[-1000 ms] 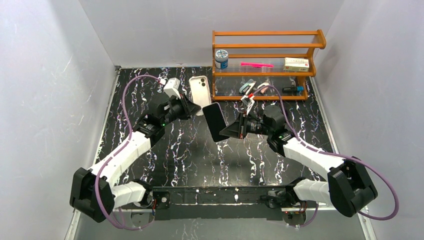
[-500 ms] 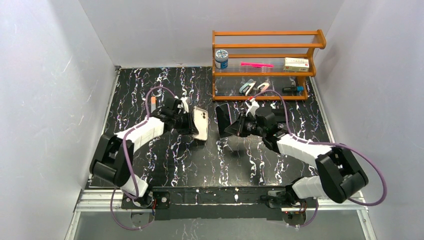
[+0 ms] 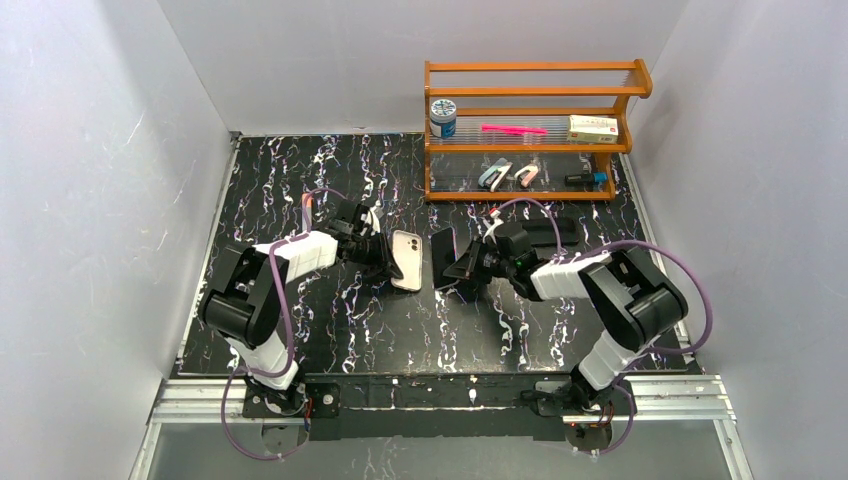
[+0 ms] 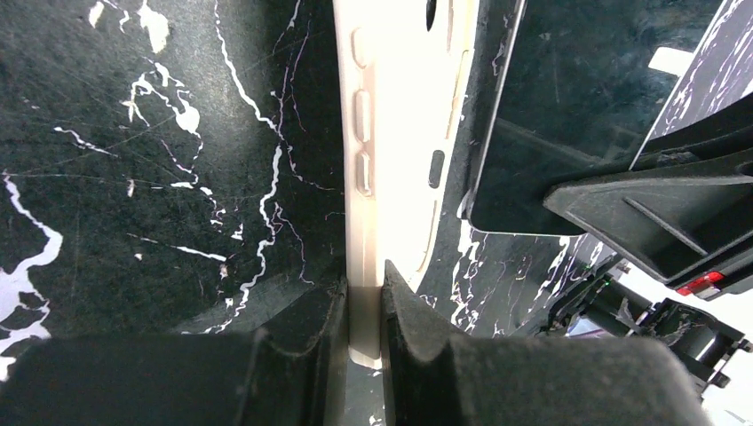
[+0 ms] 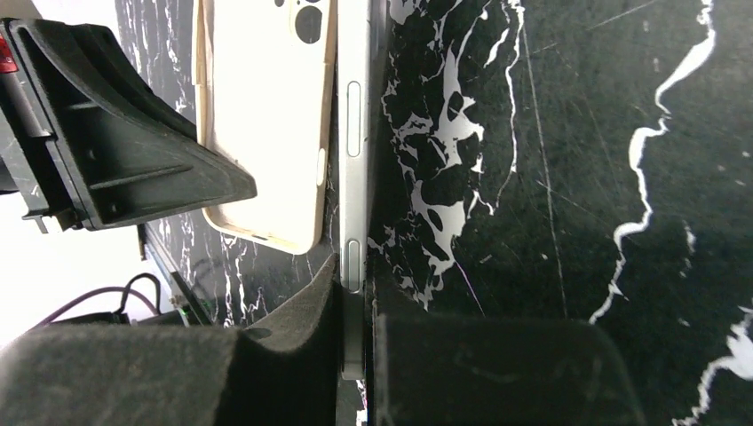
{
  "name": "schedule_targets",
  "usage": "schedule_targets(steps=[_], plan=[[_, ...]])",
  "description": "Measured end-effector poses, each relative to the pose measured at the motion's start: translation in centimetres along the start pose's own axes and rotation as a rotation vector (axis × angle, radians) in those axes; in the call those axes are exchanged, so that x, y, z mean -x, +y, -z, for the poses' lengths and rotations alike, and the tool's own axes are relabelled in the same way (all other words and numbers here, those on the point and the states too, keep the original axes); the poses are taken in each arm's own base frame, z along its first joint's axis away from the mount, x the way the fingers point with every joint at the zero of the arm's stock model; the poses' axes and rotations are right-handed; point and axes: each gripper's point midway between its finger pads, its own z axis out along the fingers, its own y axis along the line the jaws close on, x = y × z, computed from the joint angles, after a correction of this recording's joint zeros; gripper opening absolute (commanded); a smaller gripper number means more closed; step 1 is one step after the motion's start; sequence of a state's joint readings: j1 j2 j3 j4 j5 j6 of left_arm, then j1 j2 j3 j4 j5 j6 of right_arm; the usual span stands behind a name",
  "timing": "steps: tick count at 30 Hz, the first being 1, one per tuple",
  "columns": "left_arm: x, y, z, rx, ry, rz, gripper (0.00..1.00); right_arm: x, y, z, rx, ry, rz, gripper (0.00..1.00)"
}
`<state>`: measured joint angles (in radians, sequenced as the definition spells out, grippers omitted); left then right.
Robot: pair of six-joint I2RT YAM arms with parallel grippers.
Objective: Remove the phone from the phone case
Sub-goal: Place the phone at the center of the board.
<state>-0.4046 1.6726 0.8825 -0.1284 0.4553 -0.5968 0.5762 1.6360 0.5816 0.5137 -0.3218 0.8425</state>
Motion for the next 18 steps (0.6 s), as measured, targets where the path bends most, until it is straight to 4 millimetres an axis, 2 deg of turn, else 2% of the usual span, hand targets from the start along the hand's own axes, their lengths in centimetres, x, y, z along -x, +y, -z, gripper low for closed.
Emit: schedule_targets(steps=[5, 8, 13, 18], plan=[[0.0, 0.0, -0.2, -0.008, 0.003, 0.018, 0.28, -0.2, 0.4, -1.0, 0.039, 0.027, -0.047, 0.04], [-0.3, 0.2, -0.3, -0.004, 0.009, 0.019, 0.44, -0.4, 0.7, -1.4, 0.054, 0.05, -0.069, 0.15], [-0.5, 0.2, -0.2, 0.002, 0.016, 0.019, 0.61, -0.5, 1.0, -1.9, 0.068, 0.075, -0.082, 0.33], [-0.3, 0.0, 0.2, 0.007, 0.005, -0.004, 0.75, -1.1, 0.4, -1.8, 0.039, 0.104, -0.077, 0.5]])
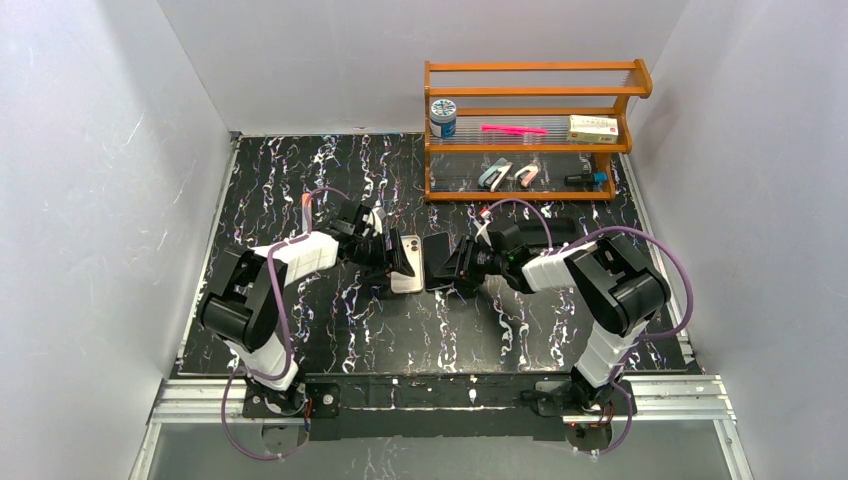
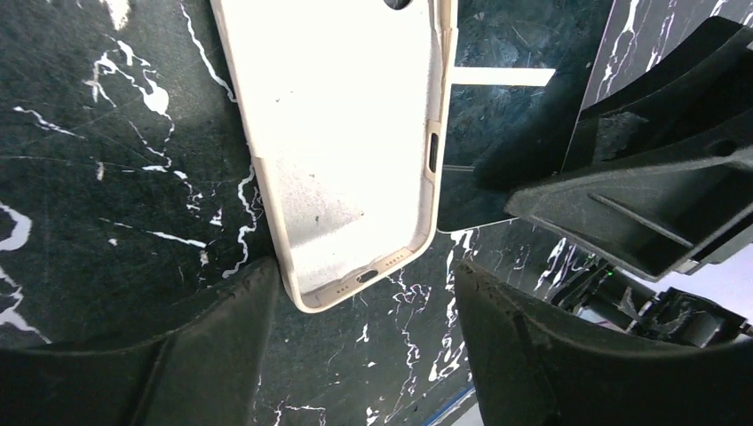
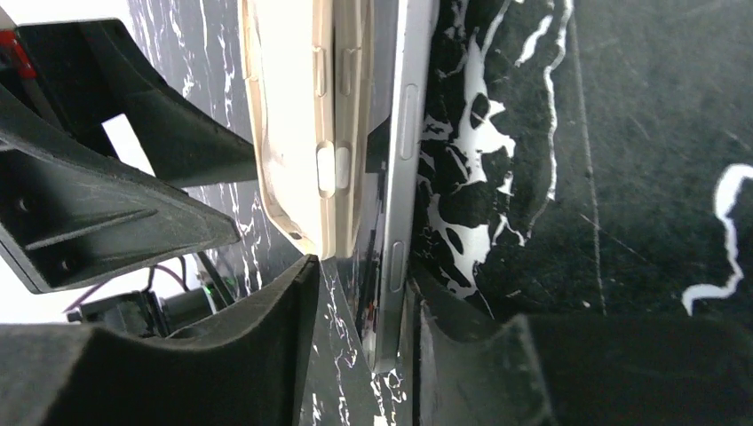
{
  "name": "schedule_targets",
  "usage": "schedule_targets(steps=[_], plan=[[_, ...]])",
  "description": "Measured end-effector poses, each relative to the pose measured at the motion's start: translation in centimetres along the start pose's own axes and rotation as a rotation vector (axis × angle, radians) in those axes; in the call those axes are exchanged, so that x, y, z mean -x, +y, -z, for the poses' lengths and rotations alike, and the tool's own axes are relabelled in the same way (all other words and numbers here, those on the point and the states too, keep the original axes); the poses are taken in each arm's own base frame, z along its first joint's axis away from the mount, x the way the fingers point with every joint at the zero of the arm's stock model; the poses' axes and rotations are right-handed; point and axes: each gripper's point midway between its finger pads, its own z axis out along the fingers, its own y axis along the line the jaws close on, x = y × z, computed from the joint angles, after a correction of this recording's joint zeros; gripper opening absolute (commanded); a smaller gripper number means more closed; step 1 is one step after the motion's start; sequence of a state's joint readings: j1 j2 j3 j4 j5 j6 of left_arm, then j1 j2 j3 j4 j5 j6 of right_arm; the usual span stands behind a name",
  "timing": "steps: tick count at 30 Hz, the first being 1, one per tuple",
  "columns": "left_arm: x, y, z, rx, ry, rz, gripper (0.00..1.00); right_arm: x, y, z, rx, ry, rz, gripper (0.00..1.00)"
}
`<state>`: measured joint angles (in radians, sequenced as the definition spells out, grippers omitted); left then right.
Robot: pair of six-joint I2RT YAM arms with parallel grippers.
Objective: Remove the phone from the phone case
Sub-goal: Place the phone at the center of the board, then adjust the phone at the center of the board.
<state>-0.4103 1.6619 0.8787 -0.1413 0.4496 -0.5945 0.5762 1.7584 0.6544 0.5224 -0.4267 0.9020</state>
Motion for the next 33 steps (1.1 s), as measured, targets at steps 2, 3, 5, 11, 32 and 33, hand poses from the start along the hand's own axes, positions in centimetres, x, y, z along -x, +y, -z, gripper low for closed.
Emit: schedule_targets(steps=[2, 3, 5, 11, 32, 33], plan=[[0.1, 0.1, 0.2, 0.018, -0.007, -0.012, 0.82, 0.0, 0.2, 0.0, 0.001, 0.011, 0.012, 0.59], [0.3, 0.2, 0.3, 0.028, -0.012, -0.02, 0.88, 0.1, 0.3, -0.1, 0.0, 0.015, 0.019, 0.64], [0.5, 0.6, 0.7, 0.057, -0.027, -0.032, 0.97, 0.3, 0.7, 0.0, 0.004, 0.021, 0.035, 0.72], [1.1, 2.0, 1.5, 0.155, -0.058, -0.068, 0.98, 0.9, 0.8, 0.6, -0.052, 0.013, 0.115, 0.83], [6.1, 2.9, 10.0, 0.411, -0.348, -0.274, 0.98, 3.5, -0.2, 0.2, -0.246, -0.004, 0.262, 0.83], [6.0, 3.1, 10.1, 0.42, -0.35, -0.277, 0.98, 3.5, -0.1, 0.1, -0.242, -0.001, 0.264, 0.83]])
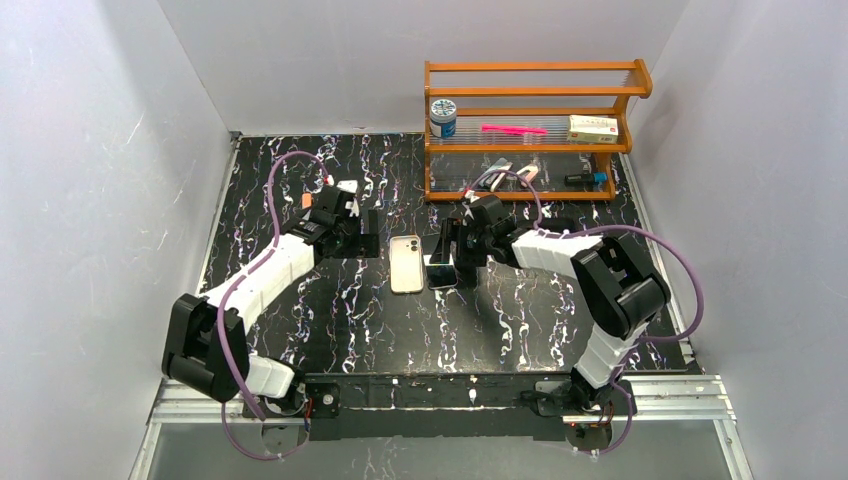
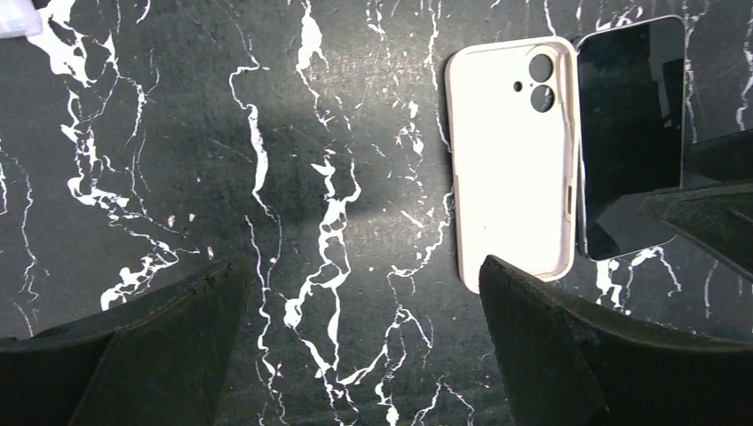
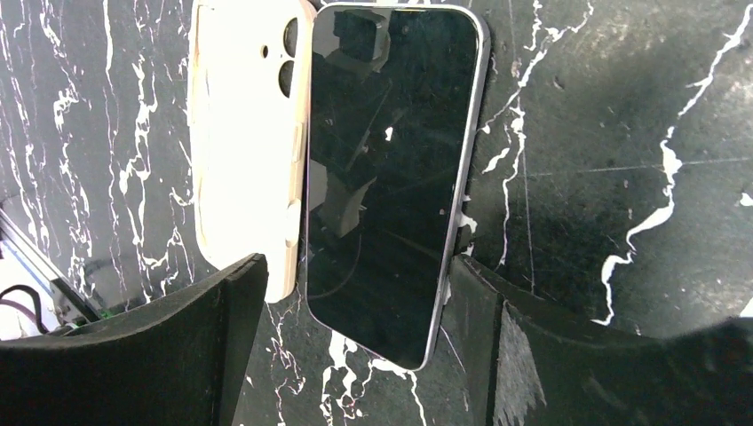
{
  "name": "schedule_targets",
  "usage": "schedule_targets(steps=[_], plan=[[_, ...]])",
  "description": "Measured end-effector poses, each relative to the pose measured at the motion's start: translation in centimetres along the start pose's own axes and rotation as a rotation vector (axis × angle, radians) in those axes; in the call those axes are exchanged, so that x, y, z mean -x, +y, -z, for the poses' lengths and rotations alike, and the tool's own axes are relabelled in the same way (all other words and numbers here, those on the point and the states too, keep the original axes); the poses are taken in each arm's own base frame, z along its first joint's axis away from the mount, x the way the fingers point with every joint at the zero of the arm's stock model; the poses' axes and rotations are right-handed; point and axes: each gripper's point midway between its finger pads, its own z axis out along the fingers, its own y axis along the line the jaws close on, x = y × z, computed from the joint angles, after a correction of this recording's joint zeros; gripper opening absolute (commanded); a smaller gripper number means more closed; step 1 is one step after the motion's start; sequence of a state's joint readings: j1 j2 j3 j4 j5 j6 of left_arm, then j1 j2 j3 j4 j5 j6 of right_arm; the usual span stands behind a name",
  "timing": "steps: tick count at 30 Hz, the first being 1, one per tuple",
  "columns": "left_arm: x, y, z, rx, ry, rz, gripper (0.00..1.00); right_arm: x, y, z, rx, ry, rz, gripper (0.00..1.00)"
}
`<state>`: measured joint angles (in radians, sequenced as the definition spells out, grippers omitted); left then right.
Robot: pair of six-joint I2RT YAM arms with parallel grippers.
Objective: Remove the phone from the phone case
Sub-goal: Adjust the phone at the center of the board.
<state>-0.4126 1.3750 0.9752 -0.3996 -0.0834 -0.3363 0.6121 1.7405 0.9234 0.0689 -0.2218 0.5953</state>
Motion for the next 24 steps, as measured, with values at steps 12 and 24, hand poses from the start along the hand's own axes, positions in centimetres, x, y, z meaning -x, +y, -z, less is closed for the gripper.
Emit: schedule_targets(steps=[12, 24], plan=[[-0.4, 0.9, 0.7, 0.028, -0.02, -0.015, 0.98, -0.2, 1.3, -0.6, 0.034, 0.047, 0.038, 0.87], [0.7, 1.5, 3.9, 0.021, -0.144, -0.016, 0.98, 1.5, -4.3, 3.2, -0.239, -0.024, 0.0, 0.99]])
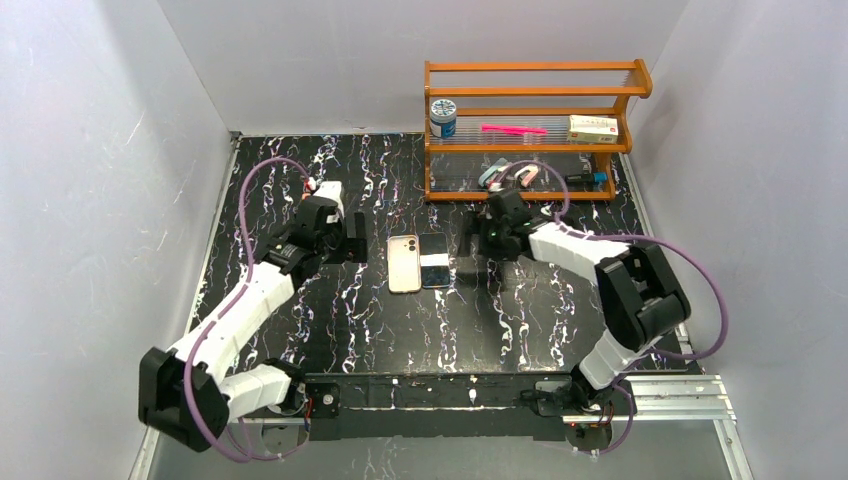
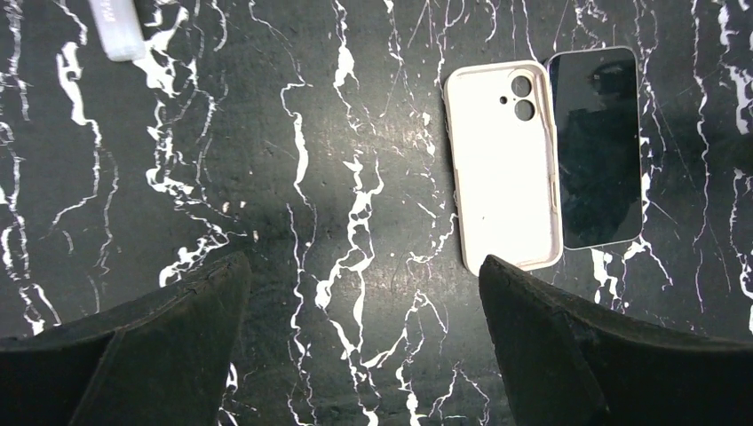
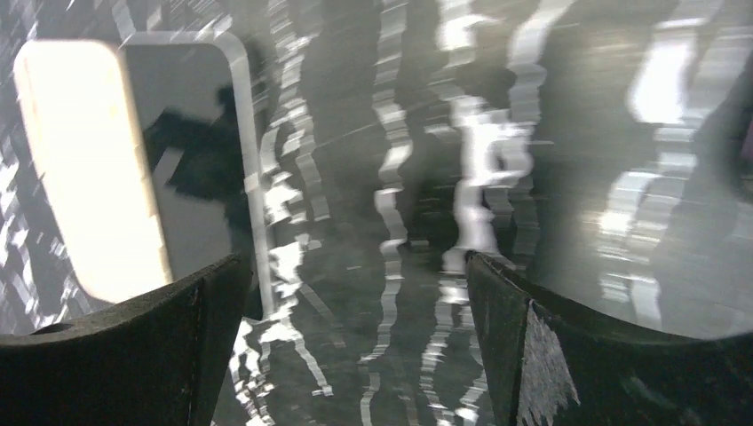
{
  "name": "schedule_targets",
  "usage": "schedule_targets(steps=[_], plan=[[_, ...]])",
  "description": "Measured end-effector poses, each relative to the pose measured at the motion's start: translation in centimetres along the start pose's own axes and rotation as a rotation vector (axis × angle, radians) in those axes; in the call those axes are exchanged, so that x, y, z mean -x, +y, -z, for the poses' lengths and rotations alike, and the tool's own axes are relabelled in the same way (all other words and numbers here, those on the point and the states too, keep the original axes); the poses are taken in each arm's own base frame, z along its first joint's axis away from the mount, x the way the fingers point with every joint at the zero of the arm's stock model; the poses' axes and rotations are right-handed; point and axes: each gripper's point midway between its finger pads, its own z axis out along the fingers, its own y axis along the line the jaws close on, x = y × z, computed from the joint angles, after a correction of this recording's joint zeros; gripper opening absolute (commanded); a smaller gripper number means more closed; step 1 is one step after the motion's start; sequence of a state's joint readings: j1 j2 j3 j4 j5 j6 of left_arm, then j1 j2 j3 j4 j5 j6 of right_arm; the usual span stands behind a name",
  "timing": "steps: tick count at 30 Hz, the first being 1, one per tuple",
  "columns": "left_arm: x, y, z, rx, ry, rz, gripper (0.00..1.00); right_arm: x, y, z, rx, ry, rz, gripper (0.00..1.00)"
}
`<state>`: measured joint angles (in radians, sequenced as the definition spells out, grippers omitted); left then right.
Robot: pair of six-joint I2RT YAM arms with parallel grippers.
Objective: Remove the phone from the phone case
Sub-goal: Adjust the phone at the center of the board, then move the phone to the center of the board.
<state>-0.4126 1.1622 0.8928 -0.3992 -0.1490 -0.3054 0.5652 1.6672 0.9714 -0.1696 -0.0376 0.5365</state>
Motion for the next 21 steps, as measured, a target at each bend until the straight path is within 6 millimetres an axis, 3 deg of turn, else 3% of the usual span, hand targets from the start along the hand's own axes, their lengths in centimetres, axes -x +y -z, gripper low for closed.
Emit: schedule_targets(steps=[4, 9, 14, 17, 21], plan=[[0.3, 0.7, 1.6, 0.013, -0.064, 0.006, 0.98, 3.3, -6.1, 2.3, -0.165, -0.104, -0.105, 0.99], [0.7, 0.9, 1.8, 0.023, -0.086, 0.008, 0.98, 7.1, -14.3, 5.7, -0.349, -0.237, -0.225, 0.99], [0.5, 1.0, 1.6, 0.025, -0.08, 0.008, 0.98, 9.1, -20.8, 8.2, -0.437, -0.317, -0.343, 0.99], [0.5, 1.0, 1.6, 0.025, -0.08, 0.008, 0.98, 9.6, -22.6, 8.5, -0.465, -0.341, -0.376, 0.99], [0.4, 0.9, 1.6, 0.025, -0.078, 0.006, 0.98, 10.2, -22.9, 6.9, -0.468, -0.314, -0.372, 0.99]])
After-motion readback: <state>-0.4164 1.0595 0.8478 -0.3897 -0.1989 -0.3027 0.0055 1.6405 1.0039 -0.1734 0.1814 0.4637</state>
